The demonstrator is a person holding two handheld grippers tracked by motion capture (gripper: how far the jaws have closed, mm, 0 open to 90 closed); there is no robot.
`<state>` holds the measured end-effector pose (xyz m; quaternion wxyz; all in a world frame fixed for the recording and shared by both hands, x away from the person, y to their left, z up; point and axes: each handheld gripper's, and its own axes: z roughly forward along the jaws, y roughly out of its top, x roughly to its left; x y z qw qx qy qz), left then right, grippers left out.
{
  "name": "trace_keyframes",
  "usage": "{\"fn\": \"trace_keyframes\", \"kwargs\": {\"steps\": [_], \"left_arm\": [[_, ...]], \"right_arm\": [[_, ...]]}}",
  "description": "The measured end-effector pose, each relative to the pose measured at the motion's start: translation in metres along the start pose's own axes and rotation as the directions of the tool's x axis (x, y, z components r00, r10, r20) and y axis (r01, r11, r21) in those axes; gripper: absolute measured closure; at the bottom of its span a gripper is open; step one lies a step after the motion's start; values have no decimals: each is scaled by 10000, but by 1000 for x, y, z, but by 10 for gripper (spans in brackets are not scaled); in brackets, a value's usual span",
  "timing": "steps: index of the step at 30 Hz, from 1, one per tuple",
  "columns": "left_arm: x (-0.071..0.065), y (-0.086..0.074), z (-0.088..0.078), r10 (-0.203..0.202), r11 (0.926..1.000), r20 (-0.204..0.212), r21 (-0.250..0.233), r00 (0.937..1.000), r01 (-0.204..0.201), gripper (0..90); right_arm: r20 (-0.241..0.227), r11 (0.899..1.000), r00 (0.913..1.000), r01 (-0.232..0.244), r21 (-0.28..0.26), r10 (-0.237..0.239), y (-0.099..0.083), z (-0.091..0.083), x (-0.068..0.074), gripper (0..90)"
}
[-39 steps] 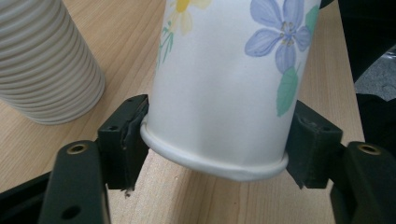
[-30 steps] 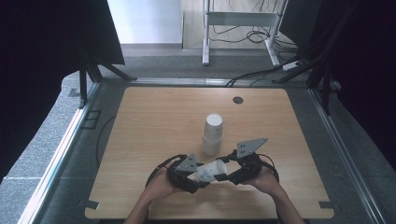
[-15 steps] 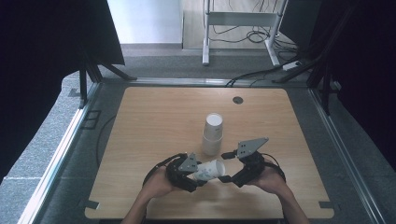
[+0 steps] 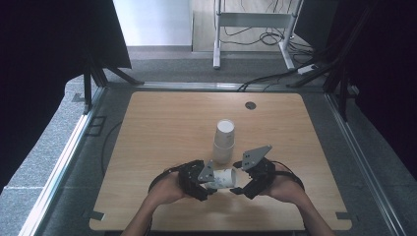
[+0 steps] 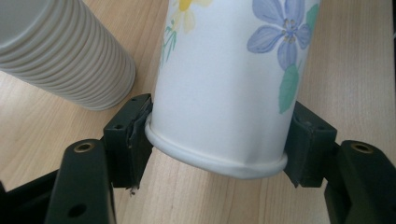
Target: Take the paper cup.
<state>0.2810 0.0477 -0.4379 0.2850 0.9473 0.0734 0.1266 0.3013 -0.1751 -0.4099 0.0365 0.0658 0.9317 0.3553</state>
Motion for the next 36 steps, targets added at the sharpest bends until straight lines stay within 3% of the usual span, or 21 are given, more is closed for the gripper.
{"fn": "trace_keyframes", "kwargs": {"steps": [11,18,32,36], "left_arm": [[-6,11,1,623,9958,-344,690,9975,-599,332],[-10,17,6,1131,9854,-511,1336,9923,-1055,329],[-15,20,12,1341,9781,-461,1664,9899,-1248,327],[-15,19,12,1215,9810,-437,1572,9916,-1133,326]], "right_arm": [[-240,9960,9997,4,897,18,8,15,-1,189],[-411,9909,9990,203,1333,-149,11,26,0,220],[-541,9814,9984,290,1900,-191,14,37,3,331],[-466,9801,9989,162,1977,-72,14,36,3,350]]}}
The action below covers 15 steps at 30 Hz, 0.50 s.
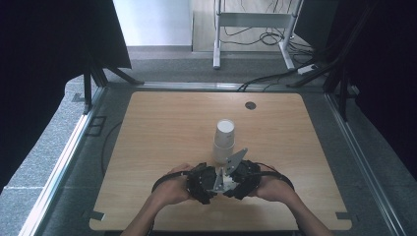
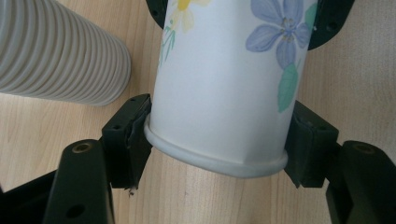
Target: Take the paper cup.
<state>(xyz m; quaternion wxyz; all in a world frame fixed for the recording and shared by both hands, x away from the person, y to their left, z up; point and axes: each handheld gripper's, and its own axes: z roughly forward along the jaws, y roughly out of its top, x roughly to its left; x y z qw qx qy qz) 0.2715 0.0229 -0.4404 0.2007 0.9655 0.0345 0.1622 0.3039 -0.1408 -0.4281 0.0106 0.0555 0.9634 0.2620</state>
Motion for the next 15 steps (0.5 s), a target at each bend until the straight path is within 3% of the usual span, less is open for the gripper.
{"fn": "trace_keyframes", "kwargs": {"steps": [9,15], "left_arm": [[5,-2,-4,95,9999,-4,-50,10000,-95,239],[8,-8,-7,-391,9974,227,-592,9990,403,145]], "right_arm": [[-117,9993,9998,-158,-351,154,-2,-6,0,361],[-85,9961,9999,-136,-867,130,-5,-17,0,360]]}}
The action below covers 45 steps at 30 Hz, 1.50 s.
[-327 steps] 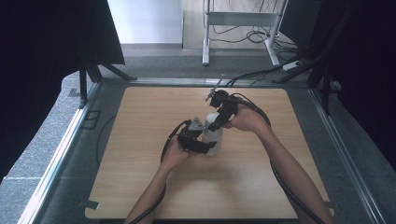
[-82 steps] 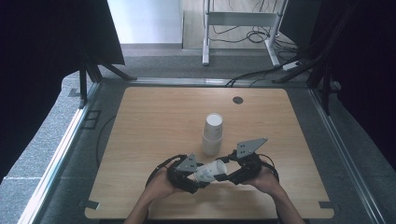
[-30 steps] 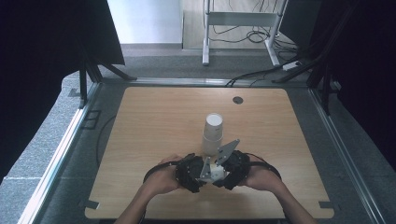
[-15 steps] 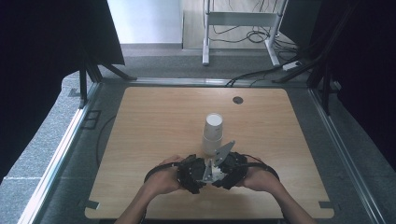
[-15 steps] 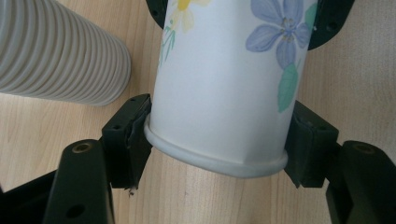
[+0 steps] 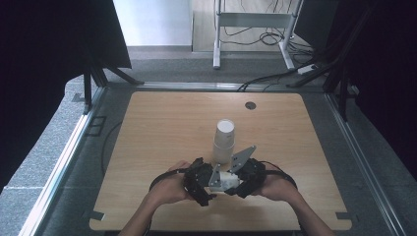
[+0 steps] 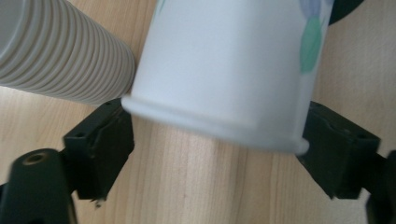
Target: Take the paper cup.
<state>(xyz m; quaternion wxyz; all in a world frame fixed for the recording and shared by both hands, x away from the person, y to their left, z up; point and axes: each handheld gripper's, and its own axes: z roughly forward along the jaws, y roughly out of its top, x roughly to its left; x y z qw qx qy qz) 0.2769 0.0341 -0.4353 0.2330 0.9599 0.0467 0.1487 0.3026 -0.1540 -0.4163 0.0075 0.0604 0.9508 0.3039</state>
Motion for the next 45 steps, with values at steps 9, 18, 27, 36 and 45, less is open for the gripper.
{"fn": "trace_keyframes", "kwargs": {"steps": [9,18,27,36,45], "left_arm": [[11,-14,-15,-1082,9760,950,-1790,9896,1239,139],[16,-31,-24,-1914,9130,1733,-3298,9661,2400,116],[16,-43,-21,-2409,8502,2279,-4193,9434,3184,104],[15,-55,-13,-2665,7834,2902,-4903,9191,3819,93],[12,-57,-7,-2495,7726,3178,-5041,9148,3858,106]], "right_arm": [[16,9961,10000,-91,-877,92,-7,-12,0,359],[122,9814,9998,-102,-1919,128,-13,-20,0,359],[248,9605,9990,-297,-2768,381,-23,-20,-1,359],[257,9322,9988,-299,-3606,420,-36,-12,0,359],[71,9186,9996,-236,-3946,287,-45,-2,1,359]]}}
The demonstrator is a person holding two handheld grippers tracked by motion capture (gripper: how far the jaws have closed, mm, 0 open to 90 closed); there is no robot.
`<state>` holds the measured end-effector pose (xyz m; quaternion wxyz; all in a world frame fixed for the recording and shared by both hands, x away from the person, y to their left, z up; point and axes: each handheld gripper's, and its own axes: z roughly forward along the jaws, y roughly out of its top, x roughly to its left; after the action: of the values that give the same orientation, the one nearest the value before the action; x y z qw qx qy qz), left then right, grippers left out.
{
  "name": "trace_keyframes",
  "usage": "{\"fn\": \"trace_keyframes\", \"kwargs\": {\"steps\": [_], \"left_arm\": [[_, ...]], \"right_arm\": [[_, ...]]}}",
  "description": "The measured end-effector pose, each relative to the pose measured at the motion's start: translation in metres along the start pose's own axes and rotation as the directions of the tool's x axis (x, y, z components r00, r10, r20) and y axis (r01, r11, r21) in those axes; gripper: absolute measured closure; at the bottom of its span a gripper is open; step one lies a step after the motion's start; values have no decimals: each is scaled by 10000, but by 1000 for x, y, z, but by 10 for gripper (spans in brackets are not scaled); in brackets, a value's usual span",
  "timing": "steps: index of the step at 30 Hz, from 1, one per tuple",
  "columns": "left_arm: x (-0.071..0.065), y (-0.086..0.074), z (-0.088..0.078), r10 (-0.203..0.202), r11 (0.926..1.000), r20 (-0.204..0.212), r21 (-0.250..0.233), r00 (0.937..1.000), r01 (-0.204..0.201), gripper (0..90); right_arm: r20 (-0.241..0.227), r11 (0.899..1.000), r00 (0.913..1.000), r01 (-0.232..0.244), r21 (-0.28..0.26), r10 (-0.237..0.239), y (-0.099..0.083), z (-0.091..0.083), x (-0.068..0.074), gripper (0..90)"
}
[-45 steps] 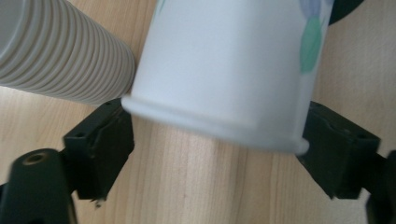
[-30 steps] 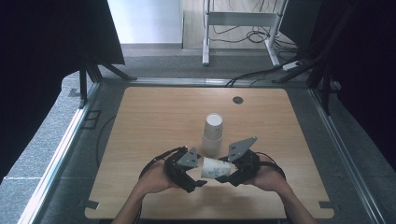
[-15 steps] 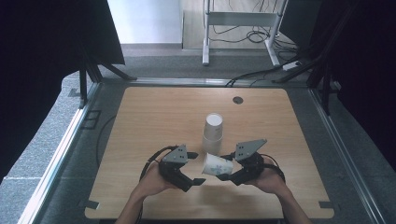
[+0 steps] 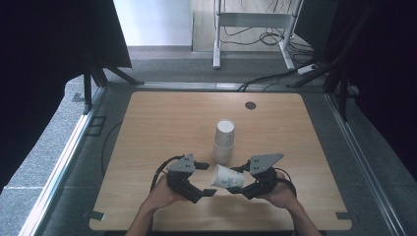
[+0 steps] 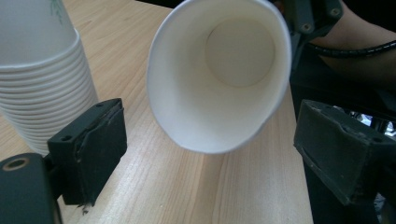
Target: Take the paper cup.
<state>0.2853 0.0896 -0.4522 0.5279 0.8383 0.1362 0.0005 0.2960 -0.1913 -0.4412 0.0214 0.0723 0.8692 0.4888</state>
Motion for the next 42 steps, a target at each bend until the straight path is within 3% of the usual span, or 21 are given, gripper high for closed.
{"fn": "trace_keyframes", "kwargs": {"steps": [21,25,42], "left_arm": [[-4,-5,13,277,9992,512,266,9983,-291,176],[-4,-5,13,379,9988,568,278,9977,-395,255],[-7,-4,13,747,9962,462,422,9961,-766,338]], "right_arm": [[-737,9976,9951,669,196,-653,-6,12,6,359],[-769,9974,9950,662,299,-638,-7,13,6,358],[-982,9967,9936,608,530,-554,-9,16,3,358]]}}
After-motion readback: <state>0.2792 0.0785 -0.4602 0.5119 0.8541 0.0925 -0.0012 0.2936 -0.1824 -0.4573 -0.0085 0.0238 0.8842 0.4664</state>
